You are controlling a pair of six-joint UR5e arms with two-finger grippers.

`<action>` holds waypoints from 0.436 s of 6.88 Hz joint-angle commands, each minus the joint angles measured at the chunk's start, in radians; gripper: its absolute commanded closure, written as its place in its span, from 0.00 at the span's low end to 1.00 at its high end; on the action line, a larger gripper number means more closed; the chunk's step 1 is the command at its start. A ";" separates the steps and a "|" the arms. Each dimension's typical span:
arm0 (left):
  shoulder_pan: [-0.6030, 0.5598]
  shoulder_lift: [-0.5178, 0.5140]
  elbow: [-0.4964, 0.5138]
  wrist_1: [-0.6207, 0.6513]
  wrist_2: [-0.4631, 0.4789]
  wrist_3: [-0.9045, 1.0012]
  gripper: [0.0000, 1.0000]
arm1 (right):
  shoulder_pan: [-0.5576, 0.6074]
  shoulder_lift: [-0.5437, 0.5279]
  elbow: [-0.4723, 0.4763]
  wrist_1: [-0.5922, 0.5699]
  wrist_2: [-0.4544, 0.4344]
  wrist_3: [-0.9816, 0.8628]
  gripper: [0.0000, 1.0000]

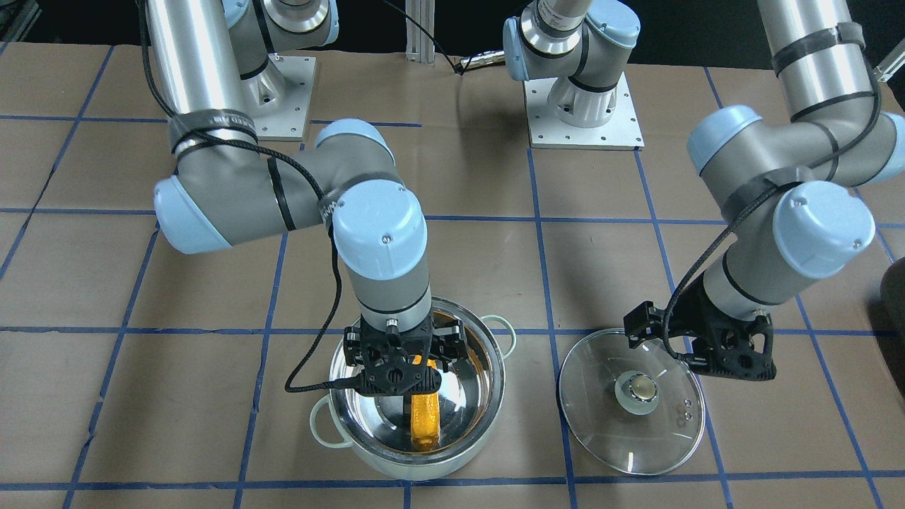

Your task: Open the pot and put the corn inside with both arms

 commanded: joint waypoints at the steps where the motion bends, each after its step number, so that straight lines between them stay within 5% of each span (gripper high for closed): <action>1: -0.022 0.135 0.036 -0.181 -0.005 -0.041 0.00 | -0.049 -0.157 0.006 0.187 -0.002 -0.007 0.00; 3: -0.069 0.209 0.041 -0.250 -0.015 -0.045 0.00 | -0.205 -0.343 0.025 0.454 0.001 -0.159 0.00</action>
